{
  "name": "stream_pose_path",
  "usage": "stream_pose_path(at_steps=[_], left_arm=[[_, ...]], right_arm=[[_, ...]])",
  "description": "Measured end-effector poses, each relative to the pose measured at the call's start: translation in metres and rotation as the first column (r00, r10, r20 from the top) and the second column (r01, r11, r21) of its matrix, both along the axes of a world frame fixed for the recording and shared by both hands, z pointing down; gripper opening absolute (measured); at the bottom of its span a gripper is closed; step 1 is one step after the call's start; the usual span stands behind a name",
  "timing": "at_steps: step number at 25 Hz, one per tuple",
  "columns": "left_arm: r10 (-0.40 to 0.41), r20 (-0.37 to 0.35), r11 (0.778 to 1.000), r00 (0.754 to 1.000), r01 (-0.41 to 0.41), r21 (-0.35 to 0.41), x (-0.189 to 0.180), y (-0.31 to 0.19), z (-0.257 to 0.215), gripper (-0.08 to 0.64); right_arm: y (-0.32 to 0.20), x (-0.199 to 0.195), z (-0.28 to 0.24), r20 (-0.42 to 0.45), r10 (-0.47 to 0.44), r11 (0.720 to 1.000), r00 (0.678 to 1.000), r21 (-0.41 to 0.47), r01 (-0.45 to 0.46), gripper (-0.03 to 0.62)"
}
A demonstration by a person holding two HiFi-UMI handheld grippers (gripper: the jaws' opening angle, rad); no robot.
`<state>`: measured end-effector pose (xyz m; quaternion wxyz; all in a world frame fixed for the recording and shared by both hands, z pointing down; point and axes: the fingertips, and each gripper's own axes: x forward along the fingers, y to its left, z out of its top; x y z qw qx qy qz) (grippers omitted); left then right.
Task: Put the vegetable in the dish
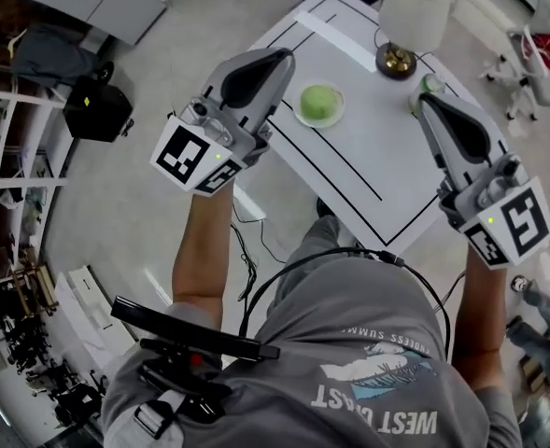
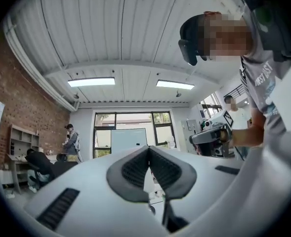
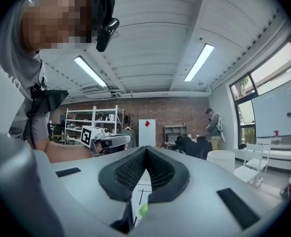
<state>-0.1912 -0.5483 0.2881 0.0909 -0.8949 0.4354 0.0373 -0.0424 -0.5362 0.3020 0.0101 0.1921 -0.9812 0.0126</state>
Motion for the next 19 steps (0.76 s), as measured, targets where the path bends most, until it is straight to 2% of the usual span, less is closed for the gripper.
stream_pose_path(at_steps=[10, 14, 19], left_arm=[[-0.094, 0.042, 0.99, 0.995, 0.089, 0.109, 0.009, 0.123, -0.081, 0.006], [-0.119, 0.054, 0.985, 0.991, 0.112, 0.128, 0.012, 0.152, -0.089, 0.006], [-0.14, 0.067, 0.983, 0.988, 0.13, 0.13, 0.005, 0.173, -0.091, 0.006]], right_arm=[[0.096, 0.029, -0.087, 0.018, -0.039, 0.992, 0.999, 0.118, 0.036, 0.006], [0.119, 0.032, -0.103, 0.007, -0.048, 0.985, 0.999, 0.164, 0.046, 0.006], [0.133, 0.032, -0.099, 0.003, -0.043, 0.987, 0.999, 0.155, 0.042, 0.006]])
